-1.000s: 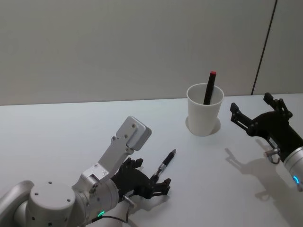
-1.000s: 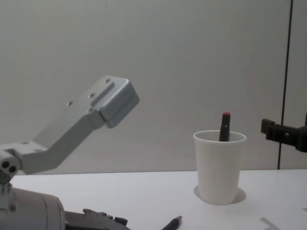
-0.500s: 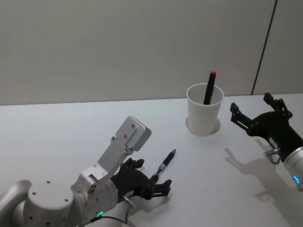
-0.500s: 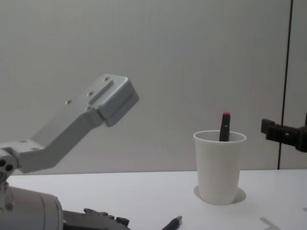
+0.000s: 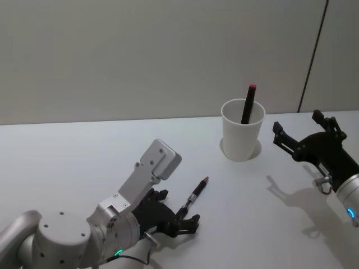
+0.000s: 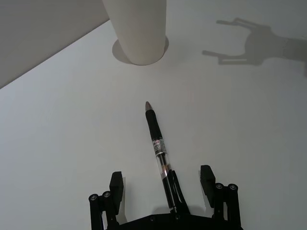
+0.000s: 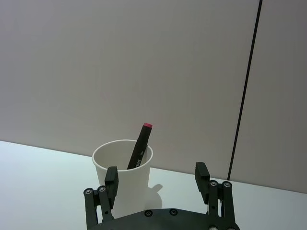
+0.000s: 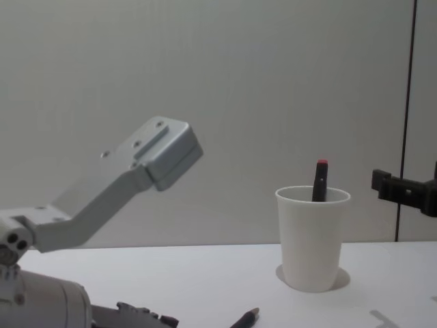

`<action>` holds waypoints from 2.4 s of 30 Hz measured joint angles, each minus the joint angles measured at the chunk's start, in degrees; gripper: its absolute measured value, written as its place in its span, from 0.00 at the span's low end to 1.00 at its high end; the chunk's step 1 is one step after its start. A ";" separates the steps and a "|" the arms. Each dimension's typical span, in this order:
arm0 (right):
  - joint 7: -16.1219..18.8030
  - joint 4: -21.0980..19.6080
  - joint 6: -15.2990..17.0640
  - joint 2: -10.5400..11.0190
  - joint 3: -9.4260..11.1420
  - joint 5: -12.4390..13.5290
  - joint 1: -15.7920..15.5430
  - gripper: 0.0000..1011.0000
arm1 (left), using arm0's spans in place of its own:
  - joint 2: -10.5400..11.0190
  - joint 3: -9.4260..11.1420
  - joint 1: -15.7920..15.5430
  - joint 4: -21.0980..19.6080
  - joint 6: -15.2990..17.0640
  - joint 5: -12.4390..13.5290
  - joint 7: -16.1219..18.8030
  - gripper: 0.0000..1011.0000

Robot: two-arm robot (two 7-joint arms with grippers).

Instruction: Place the pen into the pen holder.

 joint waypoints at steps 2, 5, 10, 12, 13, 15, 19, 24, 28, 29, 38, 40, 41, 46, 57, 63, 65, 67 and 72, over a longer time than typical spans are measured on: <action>0.00 0.00 0.00 0.00 0.00 0.00 0.00 0.99 | -0.16 0.06 -0.15 0.31 0.24 0.30 -0.03 0.99; 0.00 0.00 0.00 0.00 0.00 0.00 0.00 0.99 | -0.37 0.09 -0.34 0.67 0.41 0.58 -0.11 0.99; 0.00 0.00 0.00 0.00 0.00 0.00 0.00 0.99 | -0.64 0.10 -0.55 1.18 0.47 0.80 -0.29 0.99; 0.00 0.00 0.00 0.00 0.00 0.00 0.00 0.99 | -0.71 0.09 -0.60 1.27 0.49 0.86 -0.31 0.99; 0.00 0.00 0.00 0.00 0.00 0.00 0.00 0.99 | -0.76 0.08 -0.63 1.33 0.51 0.90 -0.31 0.99; 0.00 0.00 0.00 0.00 0.00 0.00 0.00 0.99 | -0.80 0.07 -0.65 1.41 0.53 0.94 -0.33 0.99; 0.00 0.00 0.00 0.00 0.00 0.00 0.00 0.99 | -0.89 0.05 -0.70 1.58 0.58 1.04 -0.38 0.99; 0.00 0.00 0.00 0.00 0.00 0.00 0.00 0.99 | -0.97 0.05 -0.74 1.78 0.65 1.10 -0.42 0.95; 0.00 0.00 0.00 0.00 0.00 0.00 0.00 0.99 | -1.00 0.05 -0.76 1.89 0.70 1.13 -0.43 0.93; 0.00 0.00 0.00 0.00 0.00 0.00 0.00 0.99 | -1.01 0.05 -0.78 1.92 0.72 1.14 -0.43 0.92; 0.00 0.00 0.00 0.00 0.00 0.00 0.00 0.99 | -1.06 0.04 -0.81 2.05 0.80 1.24 -0.44 0.88; 0.00 0.00 0.00 0.00 0.00 0.00 0.00 0.99 | -1.06 0.04 -0.81 2.06 0.80 1.26 -0.46 0.87; 0.00 0.00 0.00 0.00 0.00 0.00 0.00 0.99 | -1.06 0.03 -0.80 2.06 0.80 1.26 -0.49 0.86; 0.00 0.00 0.00 0.00 0.00 0.00 0.00 0.99 | -0.83 -0.06 -0.53 2.00 0.11 1.25 -0.76 0.83; 0.00 0.00 0.00 0.00 0.00 0.00 0.00 0.99 | -0.07 -0.27 0.21 1.44 -1.48 0.67 -1.51 0.64; 0.00 0.00 0.00 0.00 0.00 0.00 0.00 0.99 | 0.22 -0.41 0.44 1.15 -1.93 0.48 -1.85 0.48; 0.00 0.00 0.00 0.00 0.00 0.00 0.00 0.99 | 0.29 -0.45 0.49 1.06 -2.02 0.44 -1.90 0.41; 0.00 0.00 0.00 0.00 0.00 0.00 0.00 0.99 | 0.33 -0.48 0.53 1.02 -2.09 0.41 -1.95 0.35; 0.00 0.00 0.00 0.00 0.00 0.00 0.00 0.99 | 0.44 -0.53 0.61 0.89 -2.14 0.38 -2.02 0.23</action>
